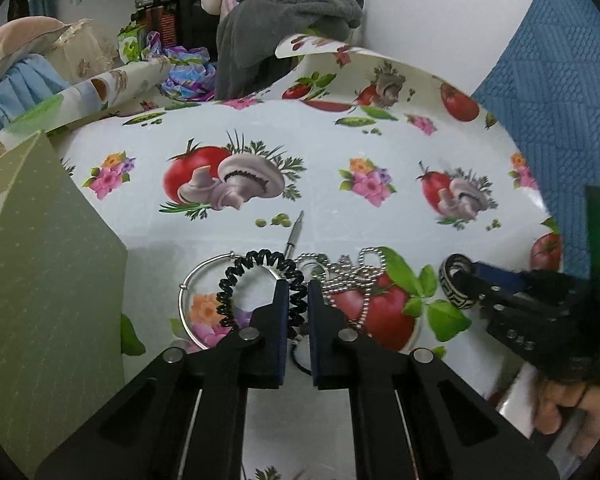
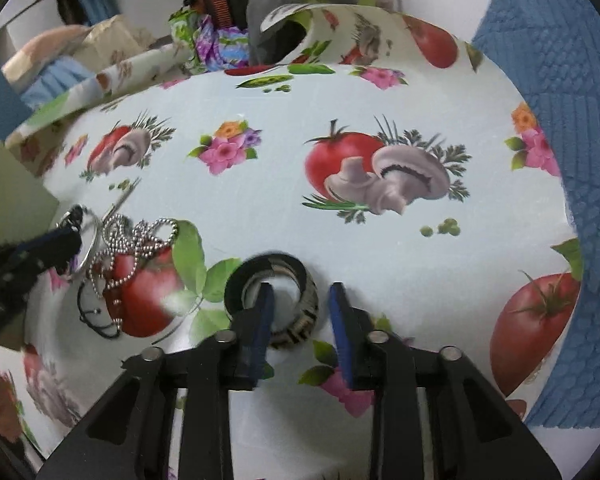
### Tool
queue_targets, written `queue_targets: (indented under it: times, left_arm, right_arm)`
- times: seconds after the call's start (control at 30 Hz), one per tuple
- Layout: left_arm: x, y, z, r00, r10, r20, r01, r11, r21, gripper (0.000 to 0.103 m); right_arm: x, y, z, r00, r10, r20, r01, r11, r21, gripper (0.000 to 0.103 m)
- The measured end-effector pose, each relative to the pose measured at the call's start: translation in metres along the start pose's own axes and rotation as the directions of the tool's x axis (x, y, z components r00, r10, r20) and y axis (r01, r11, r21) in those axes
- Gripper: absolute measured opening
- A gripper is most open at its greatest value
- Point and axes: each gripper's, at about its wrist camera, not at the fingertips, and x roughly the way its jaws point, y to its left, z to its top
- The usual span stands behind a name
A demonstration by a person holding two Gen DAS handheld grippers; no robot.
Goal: Organize jewelry
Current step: 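Grasp the black coiled hair tie with the left tool while the right tool grasps the striped hair tie, then carry both hair ties over the white box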
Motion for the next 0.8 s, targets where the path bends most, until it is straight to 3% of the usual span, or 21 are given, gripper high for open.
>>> queue_targets:
  times: [0.13,0.33,0.63,0.8]
  left_arm:
    - [-0.010,0.000,-0.001,1.000,-0.023,0.013,0.023,0.999,-0.030,0.008]
    - [-0.026,0.004,-0.006,0.999,-0.045,0.019,0.047,0.996,-0.077,0.008]
    - [-0.062,-0.002,-0.005,0.997,-0.079,0.026,0.081,0.995,-0.066,0.008]
    - [-0.090,-0.002,0.006,0.995,-0.089,0.046,0.092,0.994,-0.062,0.008]
  right_arm:
    - [-0.002,0.003,-0.002,1.000,0.017,-0.003,-0.017,1.000,-0.010,0.007]
    - [-0.022,0.003,0.001,0.997,0.053,0.048,-0.054,0.998,0.017,0.006]
    - [-0.055,0.018,-0.011,0.997,0.072,0.042,-0.074,0.996,0.055,0.006]
    - [-0.082,0.022,-0.001,0.994,0.077,0.079,-0.082,0.994,0.069,0.006]
